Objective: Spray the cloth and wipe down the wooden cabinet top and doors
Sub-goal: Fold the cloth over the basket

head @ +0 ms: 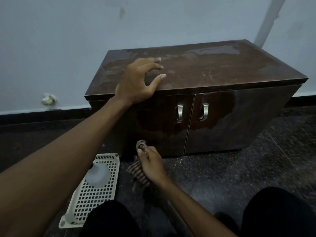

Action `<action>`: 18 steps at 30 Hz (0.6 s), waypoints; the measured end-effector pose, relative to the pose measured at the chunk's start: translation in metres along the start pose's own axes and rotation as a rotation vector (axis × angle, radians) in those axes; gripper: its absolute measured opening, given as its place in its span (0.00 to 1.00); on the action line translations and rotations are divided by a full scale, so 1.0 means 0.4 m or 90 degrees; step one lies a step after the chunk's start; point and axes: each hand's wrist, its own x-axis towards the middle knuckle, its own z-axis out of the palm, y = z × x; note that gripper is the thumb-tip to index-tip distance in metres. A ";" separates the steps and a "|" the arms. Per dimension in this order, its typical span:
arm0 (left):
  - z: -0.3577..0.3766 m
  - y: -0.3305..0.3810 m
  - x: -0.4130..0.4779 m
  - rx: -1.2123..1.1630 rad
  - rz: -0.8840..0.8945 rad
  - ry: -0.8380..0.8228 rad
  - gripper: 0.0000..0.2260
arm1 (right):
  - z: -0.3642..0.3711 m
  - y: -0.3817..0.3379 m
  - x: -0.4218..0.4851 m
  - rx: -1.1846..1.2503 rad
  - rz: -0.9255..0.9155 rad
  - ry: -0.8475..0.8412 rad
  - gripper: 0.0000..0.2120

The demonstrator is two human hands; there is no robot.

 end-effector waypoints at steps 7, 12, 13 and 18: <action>-0.078 0.056 -0.484 -0.026 -0.186 0.132 0.07 | -0.050 -0.015 -0.020 0.450 0.229 -0.187 0.16; -0.067 0.081 -0.777 -0.358 -0.831 -0.019 0.20 | -0.009 -0.063 -0.037 0.381 0.186 -0.250 0.16; -0.065 0.091 -0.793 -0.472 -0.902 -0.068 0.23 | 0.009 -0.072 -0.037 0.363 0.174 -0.271 0.16; -0.069 0.071 -0.832 -0.600 -0.780 -0.072 0.23 | 0.097 -0.123 -0.040 0.277 0.073 -0.373 0.18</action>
